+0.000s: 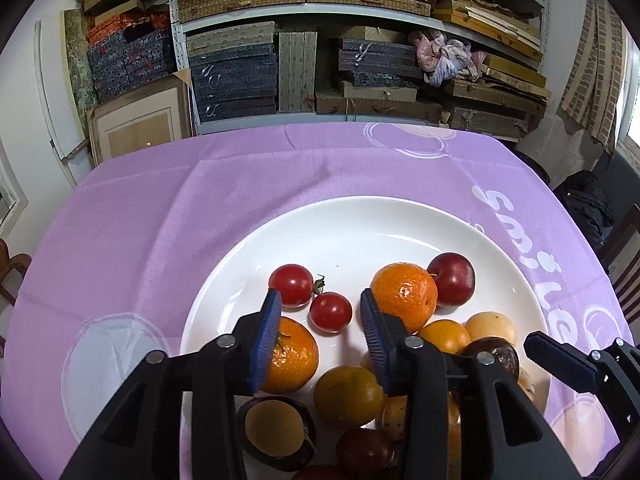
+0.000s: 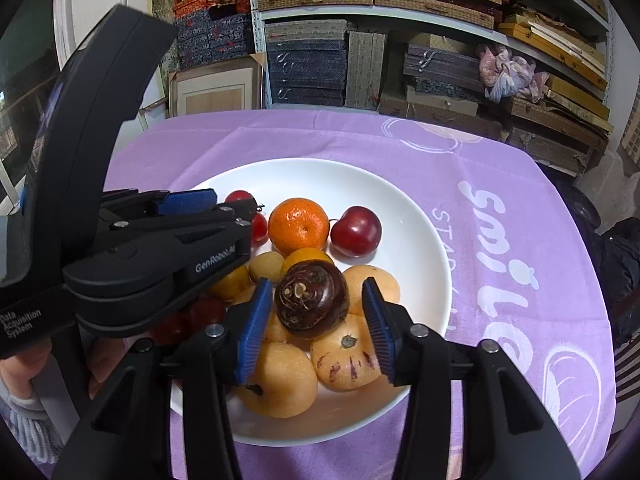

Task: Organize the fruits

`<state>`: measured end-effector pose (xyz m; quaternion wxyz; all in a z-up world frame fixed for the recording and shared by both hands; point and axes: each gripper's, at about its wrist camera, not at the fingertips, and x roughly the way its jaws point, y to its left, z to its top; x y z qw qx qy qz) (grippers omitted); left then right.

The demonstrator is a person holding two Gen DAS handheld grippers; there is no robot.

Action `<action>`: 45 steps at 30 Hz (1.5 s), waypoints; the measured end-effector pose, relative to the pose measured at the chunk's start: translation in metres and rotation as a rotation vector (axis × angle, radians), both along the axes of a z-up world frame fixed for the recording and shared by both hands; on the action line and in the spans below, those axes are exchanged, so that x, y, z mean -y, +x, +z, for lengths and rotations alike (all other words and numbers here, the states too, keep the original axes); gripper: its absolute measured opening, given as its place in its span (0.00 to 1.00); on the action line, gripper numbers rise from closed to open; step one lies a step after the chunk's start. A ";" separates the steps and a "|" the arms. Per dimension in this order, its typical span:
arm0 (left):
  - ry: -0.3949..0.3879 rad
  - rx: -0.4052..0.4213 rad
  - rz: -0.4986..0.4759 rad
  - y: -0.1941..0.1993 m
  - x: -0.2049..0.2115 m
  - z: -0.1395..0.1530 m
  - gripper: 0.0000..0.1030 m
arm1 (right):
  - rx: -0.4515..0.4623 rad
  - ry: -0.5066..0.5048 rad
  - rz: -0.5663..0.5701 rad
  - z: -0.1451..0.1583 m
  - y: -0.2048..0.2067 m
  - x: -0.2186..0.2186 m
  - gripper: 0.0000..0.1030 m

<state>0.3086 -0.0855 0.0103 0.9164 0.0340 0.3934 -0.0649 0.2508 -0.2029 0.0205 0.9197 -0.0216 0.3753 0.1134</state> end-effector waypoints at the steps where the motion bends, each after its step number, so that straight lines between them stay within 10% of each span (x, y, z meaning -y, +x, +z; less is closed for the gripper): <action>1: 0.004 0.006 0.000 -0.002 -0.001 0.002 0.42 | 0.005 0.001 0.000 0.002 -0.001 0.001 0.45; 14: 0.011 0.113 0.015 -0.071 -0.027 0.042 0.65 | 0.133 0.042 -0.001 0.044 -0.079 0.005 0.66; 27: 0.040 0.116 0.080 -0.174 -0.063 0.019 0.77 | 0.137 0.086 -0.056 0.021 -0.175 0.002 0.92; 45: 0.022 0.085 0.085 -0.228 -0.071 -0.006 0.94 | 0.126 0.075 -0.126 -0.010 -0.199 0.007 0.95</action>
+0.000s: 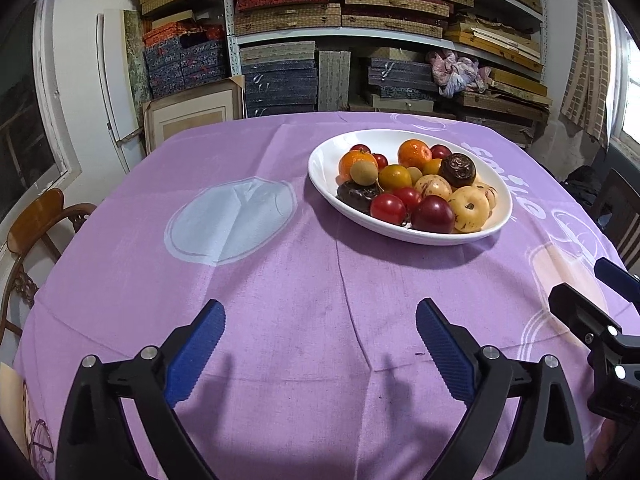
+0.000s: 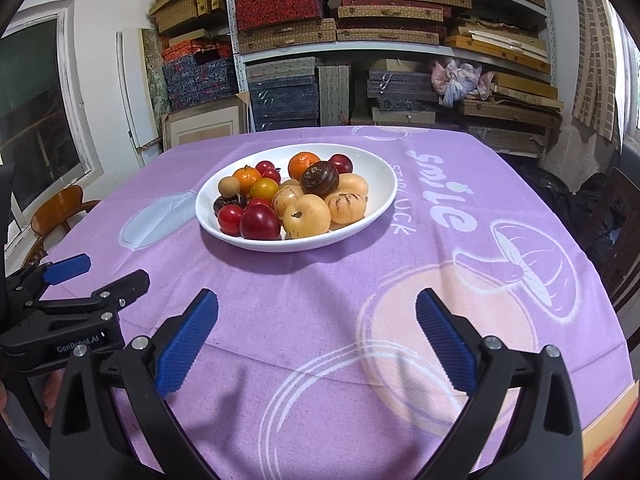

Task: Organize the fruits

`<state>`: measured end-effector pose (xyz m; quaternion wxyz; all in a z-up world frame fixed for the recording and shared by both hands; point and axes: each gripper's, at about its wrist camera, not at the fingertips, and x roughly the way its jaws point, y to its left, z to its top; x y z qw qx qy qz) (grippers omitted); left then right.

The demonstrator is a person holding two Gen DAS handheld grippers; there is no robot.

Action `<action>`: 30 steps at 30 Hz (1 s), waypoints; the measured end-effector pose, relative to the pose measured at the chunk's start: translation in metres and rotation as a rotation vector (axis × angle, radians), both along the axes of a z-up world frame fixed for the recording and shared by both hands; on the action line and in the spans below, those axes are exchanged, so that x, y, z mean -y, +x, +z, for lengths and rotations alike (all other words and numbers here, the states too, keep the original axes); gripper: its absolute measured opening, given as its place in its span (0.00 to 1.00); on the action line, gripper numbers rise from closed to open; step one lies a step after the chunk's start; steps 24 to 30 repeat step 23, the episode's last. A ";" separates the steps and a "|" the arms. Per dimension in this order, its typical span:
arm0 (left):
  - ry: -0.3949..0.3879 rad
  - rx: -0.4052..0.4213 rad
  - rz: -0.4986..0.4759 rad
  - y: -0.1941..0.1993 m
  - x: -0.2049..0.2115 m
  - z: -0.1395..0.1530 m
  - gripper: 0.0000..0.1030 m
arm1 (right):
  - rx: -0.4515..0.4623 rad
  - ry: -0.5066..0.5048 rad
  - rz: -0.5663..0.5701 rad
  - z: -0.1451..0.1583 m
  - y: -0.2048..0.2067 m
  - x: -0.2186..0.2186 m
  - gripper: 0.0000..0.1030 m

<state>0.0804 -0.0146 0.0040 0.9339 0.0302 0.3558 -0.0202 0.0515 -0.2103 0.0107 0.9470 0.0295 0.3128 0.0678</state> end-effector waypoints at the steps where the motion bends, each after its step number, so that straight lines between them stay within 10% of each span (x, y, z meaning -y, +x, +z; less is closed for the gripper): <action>1: -0.002 0.001 -0.008 -0.001 0.001 0.000 0.95 | 0.001 -0.003 -0.001 0.000 0.000 0.000 0.95; 30: -0.032 0.014 -0.021 -0.005 0.005 0.001 0.97 | 0.013 0.007 -0.007 0.003 -0.001 0.003 0.95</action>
